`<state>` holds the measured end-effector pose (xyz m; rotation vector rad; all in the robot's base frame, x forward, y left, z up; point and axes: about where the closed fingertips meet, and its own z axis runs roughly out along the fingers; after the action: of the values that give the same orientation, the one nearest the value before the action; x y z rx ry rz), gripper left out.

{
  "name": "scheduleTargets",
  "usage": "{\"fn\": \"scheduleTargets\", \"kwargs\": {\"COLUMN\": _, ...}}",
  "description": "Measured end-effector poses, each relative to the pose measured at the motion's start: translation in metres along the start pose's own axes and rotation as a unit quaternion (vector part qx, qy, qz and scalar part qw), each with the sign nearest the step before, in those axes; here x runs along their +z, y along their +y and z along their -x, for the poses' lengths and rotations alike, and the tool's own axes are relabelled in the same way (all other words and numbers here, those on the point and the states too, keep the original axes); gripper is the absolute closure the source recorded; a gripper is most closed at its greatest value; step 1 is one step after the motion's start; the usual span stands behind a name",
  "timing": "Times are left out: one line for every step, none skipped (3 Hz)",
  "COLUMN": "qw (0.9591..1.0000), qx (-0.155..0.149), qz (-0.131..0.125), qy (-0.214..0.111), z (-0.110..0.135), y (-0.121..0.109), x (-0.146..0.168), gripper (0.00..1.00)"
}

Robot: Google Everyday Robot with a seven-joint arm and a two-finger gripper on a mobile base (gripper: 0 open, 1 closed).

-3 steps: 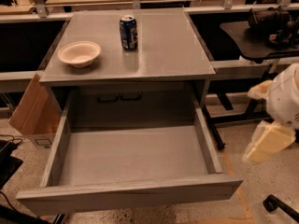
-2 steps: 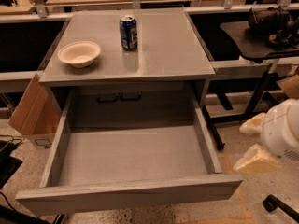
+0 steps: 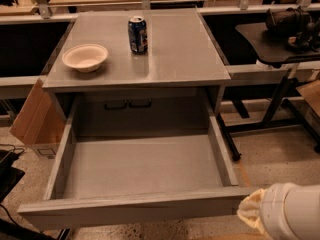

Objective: Close top drawer

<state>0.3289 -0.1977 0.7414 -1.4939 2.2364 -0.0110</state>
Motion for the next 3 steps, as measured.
{"fn": "scheduleTargets", "kwargs": {"qw": 0.9992, "qx": 0.012, "qz": 0.038, "qy": 0.004, "z": -0.035, "y": 0.063, "x": 0.054, "gripper": 1.0}}
{"fn": "scheduleTargets", "kwargs": {"qw": 0.9992, "qx": 0.012, "qz": 0.037, "qy": 0.003, "z": -0.033, "y": 0.061, "x": 0.053, "gripper": 1.0}}
{"fn": "scheduleTargets", "kwargs": {"qw": 0.9987, "qx": 0.007, "qz": 0.049, "qy": -0.016, "z": -0.019, "y": 0.063, "x": 0.075, "gripper": 1.0}}
